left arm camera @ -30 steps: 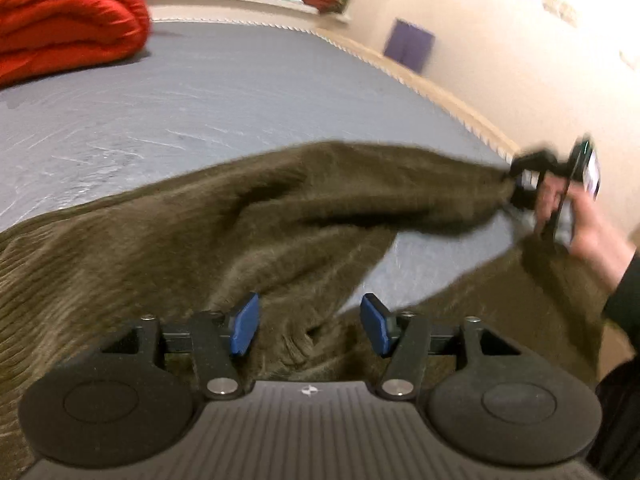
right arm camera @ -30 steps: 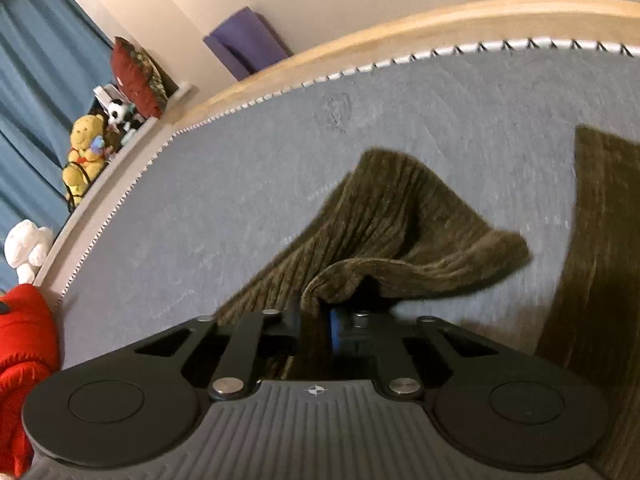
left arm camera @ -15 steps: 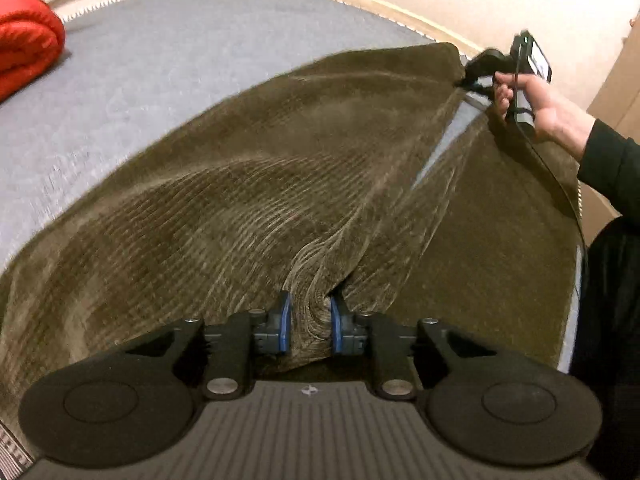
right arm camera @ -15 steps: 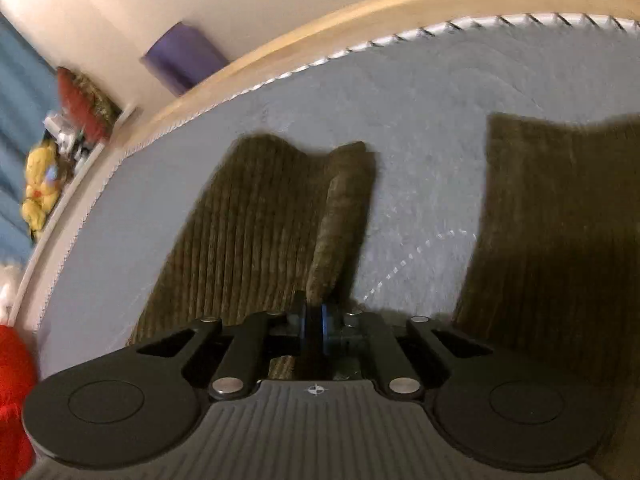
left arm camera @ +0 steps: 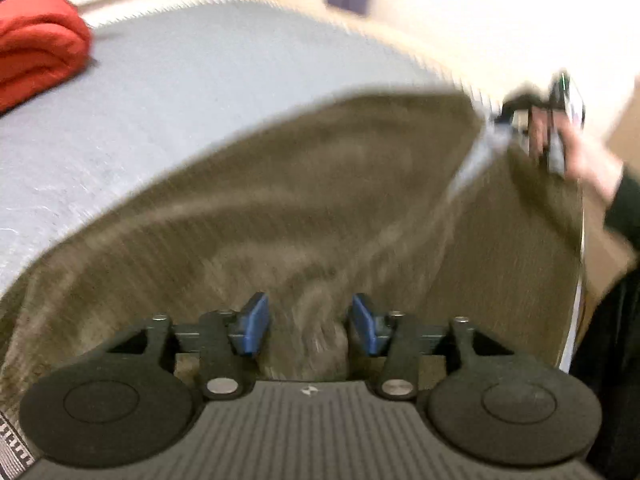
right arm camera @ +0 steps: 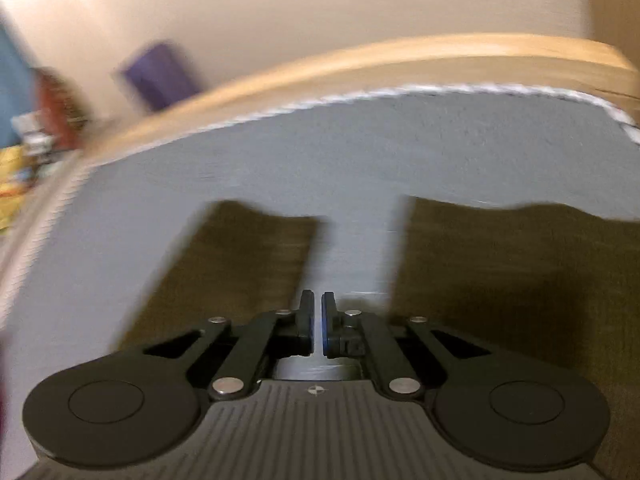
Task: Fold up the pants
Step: 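Pull the leg hem away from the waistband with the right gripper, laying legs flat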
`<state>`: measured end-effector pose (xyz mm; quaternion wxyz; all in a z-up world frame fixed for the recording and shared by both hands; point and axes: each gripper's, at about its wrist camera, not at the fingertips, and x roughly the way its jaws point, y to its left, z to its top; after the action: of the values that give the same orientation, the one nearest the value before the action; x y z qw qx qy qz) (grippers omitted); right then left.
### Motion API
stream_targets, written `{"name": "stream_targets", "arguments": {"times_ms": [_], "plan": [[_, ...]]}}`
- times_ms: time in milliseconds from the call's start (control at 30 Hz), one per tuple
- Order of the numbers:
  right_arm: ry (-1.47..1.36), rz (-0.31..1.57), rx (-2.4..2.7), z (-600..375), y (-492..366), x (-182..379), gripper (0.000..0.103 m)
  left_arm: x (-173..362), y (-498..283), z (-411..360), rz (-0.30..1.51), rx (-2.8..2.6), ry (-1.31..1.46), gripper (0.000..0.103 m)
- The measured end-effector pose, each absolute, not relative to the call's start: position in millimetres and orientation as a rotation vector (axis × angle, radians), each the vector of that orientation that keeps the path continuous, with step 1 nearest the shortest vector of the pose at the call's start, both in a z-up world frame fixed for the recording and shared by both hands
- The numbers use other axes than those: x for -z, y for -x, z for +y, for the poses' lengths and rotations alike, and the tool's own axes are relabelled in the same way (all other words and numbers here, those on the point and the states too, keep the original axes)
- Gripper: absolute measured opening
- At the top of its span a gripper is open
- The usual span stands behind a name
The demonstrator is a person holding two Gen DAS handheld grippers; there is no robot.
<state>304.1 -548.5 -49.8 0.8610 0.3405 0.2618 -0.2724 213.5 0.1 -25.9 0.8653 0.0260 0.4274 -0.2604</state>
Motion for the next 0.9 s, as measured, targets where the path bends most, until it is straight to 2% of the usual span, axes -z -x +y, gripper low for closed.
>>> {"name": "stream_targets", "arguments": {"times_ms": [33,100,167,233,267,300,333,367,400,433,500,633,733,800,867,900], "plan": [[-0.703,0.548,0.506,-541.1,-307.3,47.3,0.043,19.6,-215.1,8.0,0.864,0.523,-0.012,0.060],[-0.659,0.594,0.438,-527.6,-316.6,47.8,0.069,9.8,-219.3,27.8,0.805,0.428,0.053,0.061],[-0.611,0.686,0.430,-515.9,-330.2,55.6,0.069,4.5,-224.5,54.4,0.773,0.285,0.118,0.063],[-0.603,0.783,0.450,-510.1,-337.3,71.2,0.068,3.2,-230.0,91.5,0.772,0.116,0.216,0.066],[-0.566,0.763,0.461,-503.6,-336.9,70.5,0.066,4.3,-232.0,114.8,0.785,0.005,0.269,0.068],[-0.518,0.773,0.471,-496.9,-339.5,70.4,0.057,6.0,-232.1,135.8,0.802,-0.098,0.305,0.071],[-0.477,0.783,0.485,-490.7,-342.1,70.4,0.042,8.0,-231.8,156.5,0.826,-0.198,0.326,0.071],[-0.459,0.785,0.493,-486.5,-342.6,70.9,0.037,10.6,-230.2,176.8,0.851,-0.288,0.336,0.071],[-0.446,0.786,0.496,-483.2,-341.6,73.2,0.027,12.2,-227.6,193.0,0.867,-0.347,0.347,0.071],[-0.439,0.782,0.493,-481.8,-341.6,73.7,0.018,14.4,-223.5,211.2,0.879,-0.395,0.376,0.076],[-0.453,0.771,0.496,-488.9,-340.9,75.8,0.012,18.6,-216.5,236.9,0.896,-0.415,0.468,0.083],[-0.488,0.746,0.541,-494.2,-336.8,74.2,0.003,38.2,-220.2,260.0,0.959,-0.352,0.618,0.083],[-0.418,0.733,0.711,-493.1,-332.2,69.3,0.004,54.2,-231.3,258.3,0.996,-0.320,0.587,0.083],[-0.470,0.729,0.748,-501.1,-324.5,69.6,0.005,66.0,-234.8,254.2,1.006,-0.315,0.568,0.083],[-0.565,0.728,0.708,-509.4,-318.8,70.8,0.005,73.0,-238.8,249.4,1.011,-0.288,0.555,0.077],[-0.582,0.719,0.698,-509.7,-315.9,67.9,0.005,74.4,-237.6,246.0,1.010,-0.289,0.519,0.064]]}}
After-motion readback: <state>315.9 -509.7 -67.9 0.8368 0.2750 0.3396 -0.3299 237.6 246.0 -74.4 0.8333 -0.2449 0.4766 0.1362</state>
